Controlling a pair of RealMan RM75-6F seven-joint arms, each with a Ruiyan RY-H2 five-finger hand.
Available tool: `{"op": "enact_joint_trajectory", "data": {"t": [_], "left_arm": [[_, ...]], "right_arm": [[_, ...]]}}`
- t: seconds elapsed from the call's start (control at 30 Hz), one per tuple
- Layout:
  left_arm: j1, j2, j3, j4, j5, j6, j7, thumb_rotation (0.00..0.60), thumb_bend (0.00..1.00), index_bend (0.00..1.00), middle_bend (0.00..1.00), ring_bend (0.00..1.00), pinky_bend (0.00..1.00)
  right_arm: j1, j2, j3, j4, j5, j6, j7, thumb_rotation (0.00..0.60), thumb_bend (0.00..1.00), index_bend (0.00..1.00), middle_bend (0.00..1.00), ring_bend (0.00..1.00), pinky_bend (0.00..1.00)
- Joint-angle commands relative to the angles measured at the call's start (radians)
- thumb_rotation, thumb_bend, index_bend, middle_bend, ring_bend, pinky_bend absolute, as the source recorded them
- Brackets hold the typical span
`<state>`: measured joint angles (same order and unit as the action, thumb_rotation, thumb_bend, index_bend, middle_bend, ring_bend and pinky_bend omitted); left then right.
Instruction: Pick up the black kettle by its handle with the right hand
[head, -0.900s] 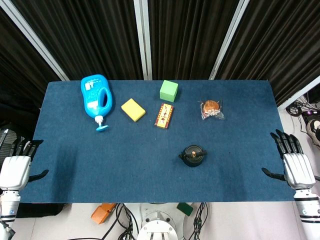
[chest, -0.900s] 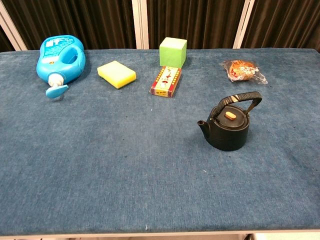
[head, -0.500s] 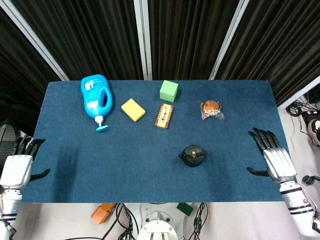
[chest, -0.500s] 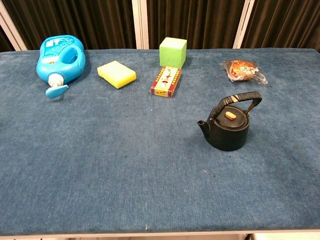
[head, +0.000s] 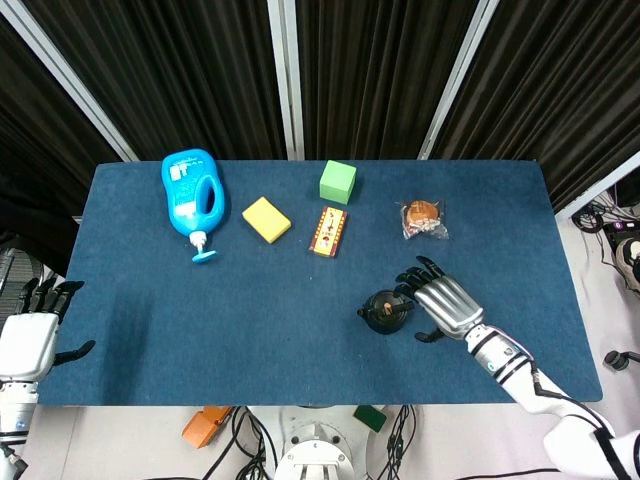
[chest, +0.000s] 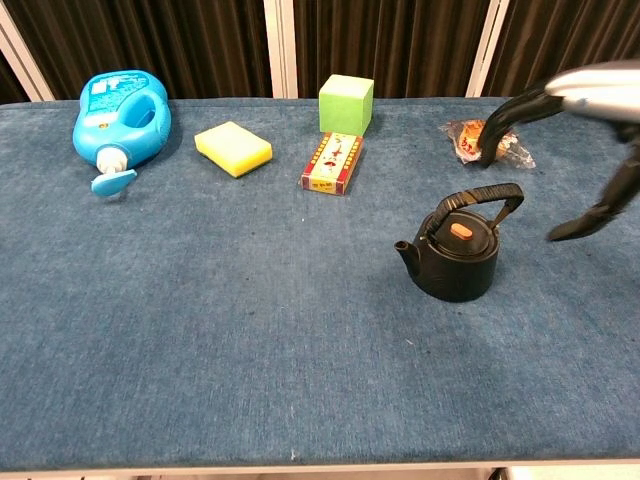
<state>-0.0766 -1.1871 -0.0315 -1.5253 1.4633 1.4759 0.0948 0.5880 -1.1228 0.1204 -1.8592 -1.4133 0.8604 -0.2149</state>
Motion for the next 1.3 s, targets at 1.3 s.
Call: {"op": "enact_joint_trajectory", "data": {"t": [1.3], "left_arm": [[0.015,-0.012,0.000,0.032,-0.018,-0.006,-0.030,0.600,0.02,0.17,0.16,0.09,0.00]], "right_arm": [[0.142,-0.149,-0.045,0.103,0.159,-0.074,-0.109,0.600,0.17,0.70,0.62,0.61,0.00]]}}
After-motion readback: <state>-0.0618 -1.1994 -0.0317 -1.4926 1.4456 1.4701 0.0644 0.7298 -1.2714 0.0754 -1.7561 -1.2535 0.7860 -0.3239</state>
